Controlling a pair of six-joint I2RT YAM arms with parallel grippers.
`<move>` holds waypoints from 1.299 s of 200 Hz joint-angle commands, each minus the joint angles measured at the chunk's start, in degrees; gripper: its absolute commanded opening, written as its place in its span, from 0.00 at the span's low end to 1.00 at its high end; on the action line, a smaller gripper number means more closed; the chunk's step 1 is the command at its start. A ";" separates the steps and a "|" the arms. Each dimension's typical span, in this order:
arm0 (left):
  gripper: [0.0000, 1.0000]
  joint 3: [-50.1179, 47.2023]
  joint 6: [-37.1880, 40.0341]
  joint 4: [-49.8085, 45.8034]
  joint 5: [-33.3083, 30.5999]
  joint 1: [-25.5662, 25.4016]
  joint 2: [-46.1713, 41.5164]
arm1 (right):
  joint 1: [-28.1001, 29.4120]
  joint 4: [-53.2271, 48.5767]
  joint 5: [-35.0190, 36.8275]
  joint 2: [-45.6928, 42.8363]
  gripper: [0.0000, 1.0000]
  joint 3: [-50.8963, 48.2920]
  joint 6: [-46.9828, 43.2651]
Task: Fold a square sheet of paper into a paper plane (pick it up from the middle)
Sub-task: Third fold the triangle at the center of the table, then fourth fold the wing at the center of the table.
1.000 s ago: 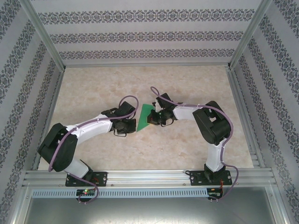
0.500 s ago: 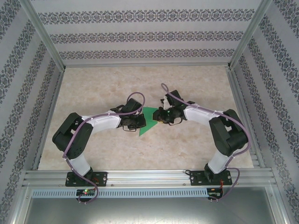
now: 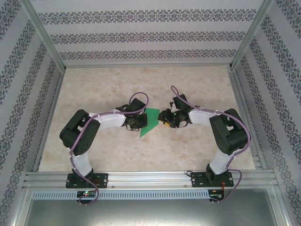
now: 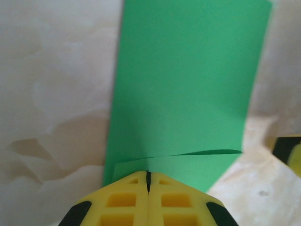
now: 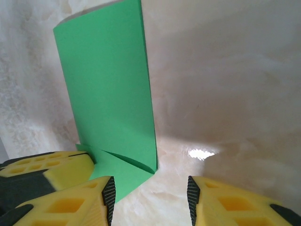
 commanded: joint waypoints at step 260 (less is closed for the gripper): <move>0.02 -0.03 -1.69 -6.46 -4.21 0.48 -1.28 | 4.18 12.62 -9.42 7.92 0.29 1.68 10.19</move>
